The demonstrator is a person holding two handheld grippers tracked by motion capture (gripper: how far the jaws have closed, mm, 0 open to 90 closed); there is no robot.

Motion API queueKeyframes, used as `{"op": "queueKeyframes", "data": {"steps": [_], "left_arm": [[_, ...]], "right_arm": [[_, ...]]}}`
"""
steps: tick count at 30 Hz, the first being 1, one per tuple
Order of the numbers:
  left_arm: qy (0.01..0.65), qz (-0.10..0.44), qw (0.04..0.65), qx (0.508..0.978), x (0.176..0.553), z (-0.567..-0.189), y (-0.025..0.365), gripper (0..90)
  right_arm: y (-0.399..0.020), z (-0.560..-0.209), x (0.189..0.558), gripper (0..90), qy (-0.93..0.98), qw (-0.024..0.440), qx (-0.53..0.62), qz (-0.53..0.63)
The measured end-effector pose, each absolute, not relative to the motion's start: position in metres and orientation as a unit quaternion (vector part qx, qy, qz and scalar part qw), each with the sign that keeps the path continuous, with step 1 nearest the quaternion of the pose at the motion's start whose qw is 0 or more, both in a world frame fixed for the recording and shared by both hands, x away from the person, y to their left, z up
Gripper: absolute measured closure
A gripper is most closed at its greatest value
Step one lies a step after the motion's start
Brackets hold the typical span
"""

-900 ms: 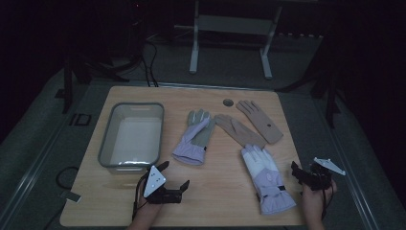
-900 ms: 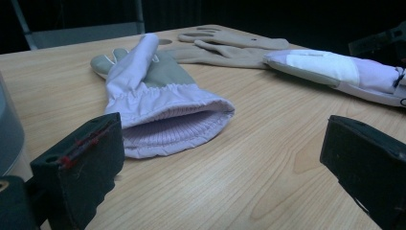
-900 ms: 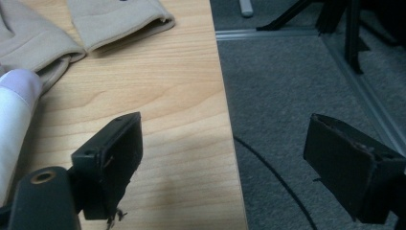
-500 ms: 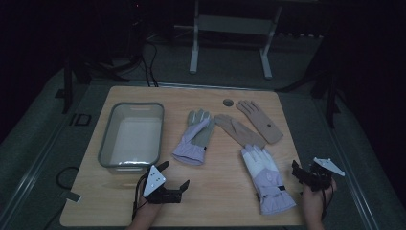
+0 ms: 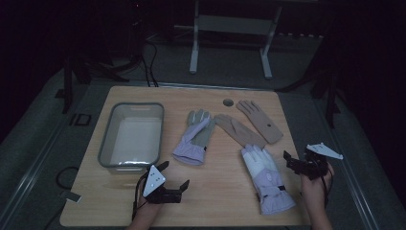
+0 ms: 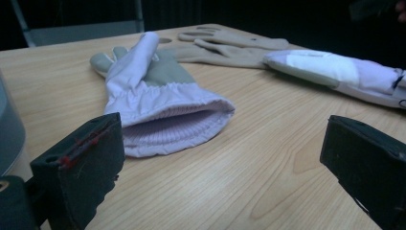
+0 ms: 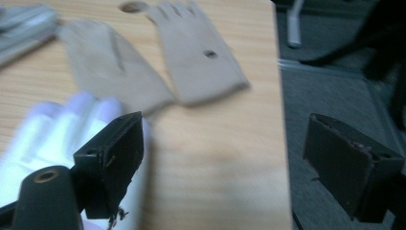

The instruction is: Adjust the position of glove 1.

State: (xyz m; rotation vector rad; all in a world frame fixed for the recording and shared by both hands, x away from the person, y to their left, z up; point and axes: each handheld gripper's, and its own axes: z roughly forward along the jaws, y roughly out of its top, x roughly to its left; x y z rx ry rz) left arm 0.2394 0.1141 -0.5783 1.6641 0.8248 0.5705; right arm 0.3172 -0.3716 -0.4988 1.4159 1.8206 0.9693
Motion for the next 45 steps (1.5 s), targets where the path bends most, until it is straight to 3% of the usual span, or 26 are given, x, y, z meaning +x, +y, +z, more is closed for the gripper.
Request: {"op": "queueKeyframes", "data": {"steps": [9, 22, 26, 35, 45], "left_arm": [[0.36, 0.233, 0.561, 0.708, 0.24, -0.578, 0.115, 1.7], [0.355, 0.233, 0.547, 0.721, 0.24, -0.577, 0.112, 1.8], [0.352, 0.231, 0.545, 0.725, 0.24, -0.577, 0.112, 1.8], [0.348, 0.227, 0.545, 0.728, 0.241, -0.577, 0.112, 1.8], [0.344, 0.224, 0.547, 0.73, 0.241, -0.577, 0.111, 1.8]], "right_arm": [[-0.334, -0.457, 0.339, 16.1, 0.729, 0.289, 0.471, 0.404], [-0.267, -0.428, 0.372, 12.2, 0.776, 0.26, 0.404, 0.408], [-0.241, -0.428, 0.379, 13.2, 0.793, 0.232, 0.384, 0.412], [-0.175, -0.433, 0.392, 19.3, 0.818, 0.224, 0.34, 0.406], [-0.108, -0.457, 0.418, 20.1, 0.837, 0.165, 0.335, 0.4]]}}
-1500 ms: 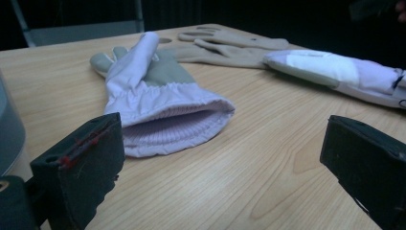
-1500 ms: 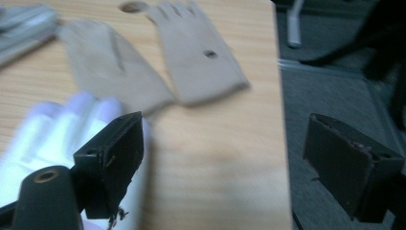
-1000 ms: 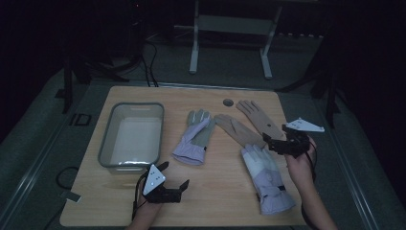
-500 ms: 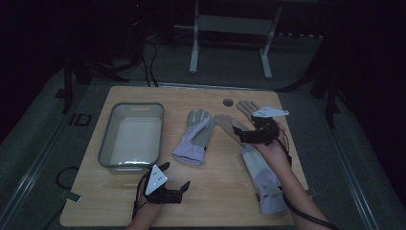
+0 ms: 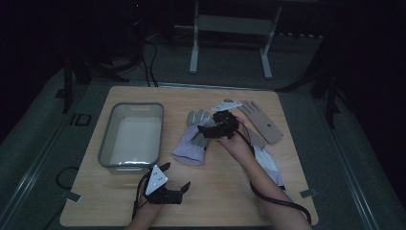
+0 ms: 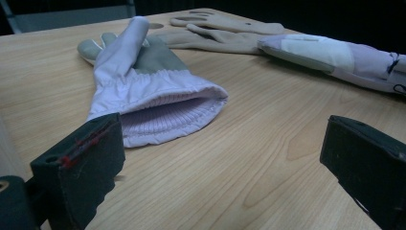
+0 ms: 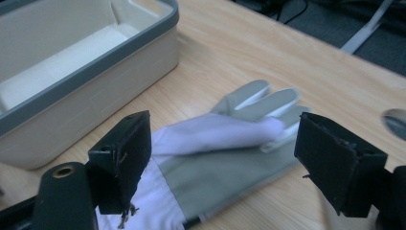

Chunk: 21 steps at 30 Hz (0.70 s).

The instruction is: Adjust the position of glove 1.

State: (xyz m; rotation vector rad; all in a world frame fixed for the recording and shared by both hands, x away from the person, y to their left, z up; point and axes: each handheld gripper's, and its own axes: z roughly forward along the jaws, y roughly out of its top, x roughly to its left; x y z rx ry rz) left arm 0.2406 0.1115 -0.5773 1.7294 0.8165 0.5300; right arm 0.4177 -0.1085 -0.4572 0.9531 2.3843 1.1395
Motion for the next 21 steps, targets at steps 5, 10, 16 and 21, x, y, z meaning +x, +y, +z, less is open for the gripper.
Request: {"op": "queueKeyframes", "data": {"steps": [5, 10, 16, 21], "left_arm": [[0.344, 0.223, 0.547, 0.73, 0.24, -0.577, 0.111, 1.8], [0.343, 0.221, 0.545, 0.732, 0.241, -0.577, 0.111, 1.8], [0.344, 0.218, 0.547, 0.732, 0.241, -0.577, 0.112, 1.8], [0.345, 0.22, 0.546, 0.731, 0.241, -0.577, 0.112, 1.8]], "right_arm": [[-0.083, -0.478, 0.428, 21.8, 0.845, 0.15, 0.346, 0.379], [-0.068, -0.505, 0.437, 21.4, 0.852, 0.149, 0.36, 0.348], [-0.062, -0.54, 0.439, 19.9, 0.865, 0.153, 0.366, 0.309], [-0.065, -0.549, 0.44, 20.9, 0.866, 0.141, 0.365, 0.312]]}}
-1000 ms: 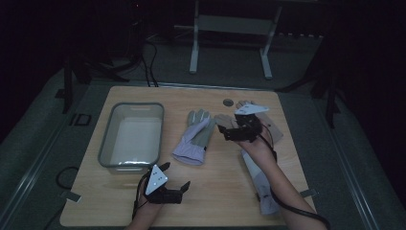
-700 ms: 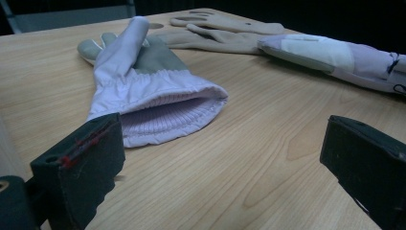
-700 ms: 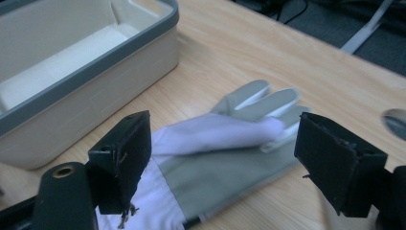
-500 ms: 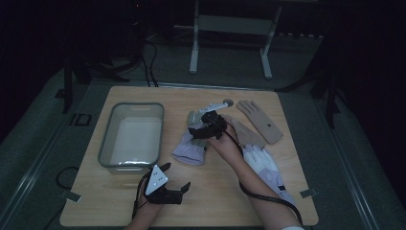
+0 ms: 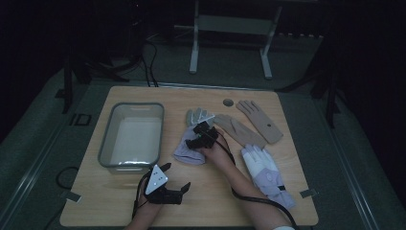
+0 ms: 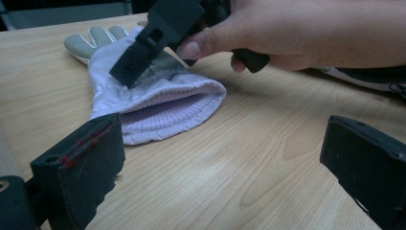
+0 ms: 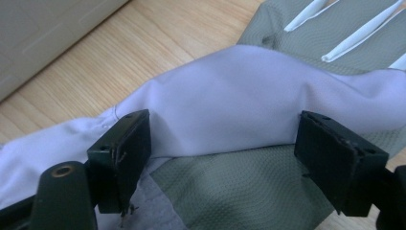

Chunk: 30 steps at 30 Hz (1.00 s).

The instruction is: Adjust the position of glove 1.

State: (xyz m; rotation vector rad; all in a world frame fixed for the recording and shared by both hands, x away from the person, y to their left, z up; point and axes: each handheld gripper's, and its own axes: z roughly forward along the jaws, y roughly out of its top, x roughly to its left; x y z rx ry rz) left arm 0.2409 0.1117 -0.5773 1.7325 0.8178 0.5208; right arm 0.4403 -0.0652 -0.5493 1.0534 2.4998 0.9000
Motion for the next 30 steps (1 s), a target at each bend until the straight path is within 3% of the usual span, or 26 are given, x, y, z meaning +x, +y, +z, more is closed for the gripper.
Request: {"op": "queueKeyframes", "data": {"steps": [3, 8, 12, 20, 25, 30], "left_arm": [[0.345, 0.221, 0.544, 0.732, 0.241, -0.577, 0.111, 1.8], [0.346, 0.222, 0.544, 0.731, 0.24, -0.577, 0.111, 1.8], [0.346, 0.22, 0.546, 0.731, 0.241, -0.577, 0.112, 1.8], [0.349, 0.219, 0.547, 0.729, 0.241, -0.577, 0.112, 1.8], [0.349, 0.221, 0.547, 0.728, 0.241, -0.577, 0.112, 1.8], [0.352, 0.222, 0.546, 0.727, 0.242, -0.577, 0.112, 1.8]], "right_arm": [[-0.066, -0.551, 0.44, 33.4, 0.869, 0.136, 0.36, 0.311], [-0.07, -0.548, 0.438, 66.1, 0.876, 0.121, 0.344, 0.316], [-0.072, -0.54, 0.437, 81.7, 0.883, 0.117, 0.336, 0.308], [-0.085, -0.511, 0.416, 83.7, 0.89, 0.131, 0.302, 0.317], [-0.106, -0.482, 0.386, 83.6, 0.886, 0.144, 0.282, 0.339], [-0.125, -0.477, 0.358, 83.5, 0.884, 0.154, 0.283, 0.337]]}}
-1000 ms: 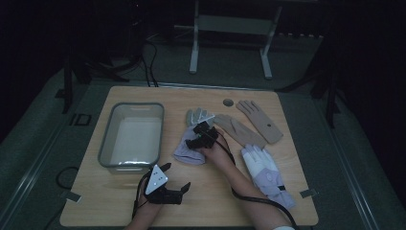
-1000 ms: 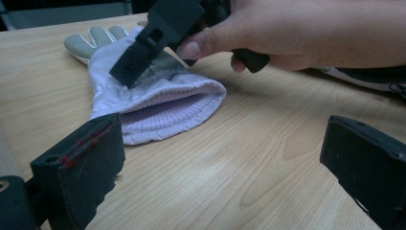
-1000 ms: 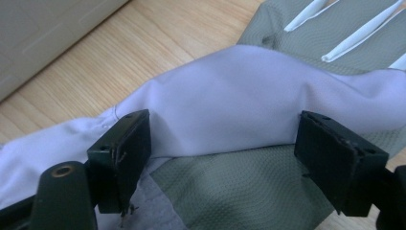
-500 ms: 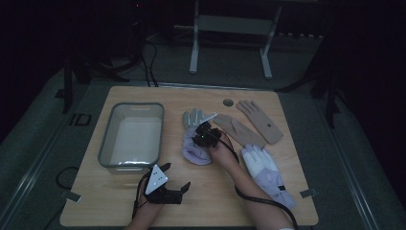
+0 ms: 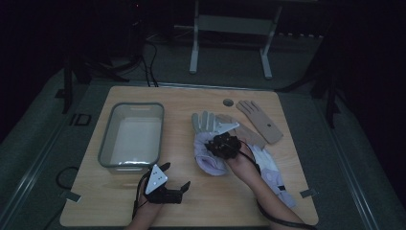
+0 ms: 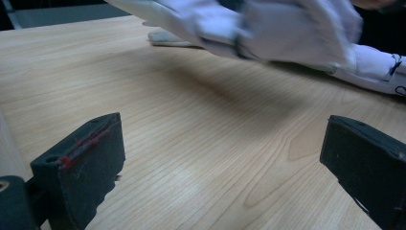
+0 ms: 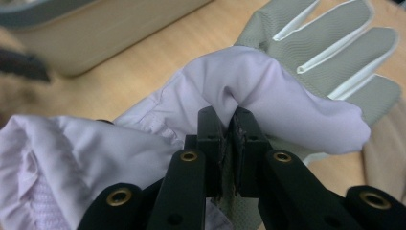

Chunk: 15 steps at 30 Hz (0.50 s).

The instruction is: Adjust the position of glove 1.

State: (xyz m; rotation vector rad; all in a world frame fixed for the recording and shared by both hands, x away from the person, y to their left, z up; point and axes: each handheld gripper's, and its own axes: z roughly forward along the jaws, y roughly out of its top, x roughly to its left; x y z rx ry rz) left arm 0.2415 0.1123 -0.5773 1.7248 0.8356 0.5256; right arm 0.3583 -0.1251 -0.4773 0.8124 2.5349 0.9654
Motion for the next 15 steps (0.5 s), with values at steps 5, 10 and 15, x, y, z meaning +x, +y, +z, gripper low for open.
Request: {"op": "queueKeyframes", "data": {"steps": [5, 10, 15], "left_arm": [[0.35, 0.222, 0.547, 0.728, 0.241, -0.577, 0.112, 1.8], [0.352, 0.22, 0.546, 0.727, 0.242, -0.577, 0.112, 1.8], [0.352, 0.221, 0.548, 0.726, 0.242, -0.577, 0.113, 1.8]], "right_arm": [[-0.144, -0.494, 0.342, 83.2, 0.886, 0.145, 0.292, 0.329], [-0.151, -0.515, 0.348, 82.6, 0.883, 0.133, 0.32, 0.318], [-0.151, -0.539, 0.356, 73.6, 0.881, 0.108, 0.335, 0.318]]}}
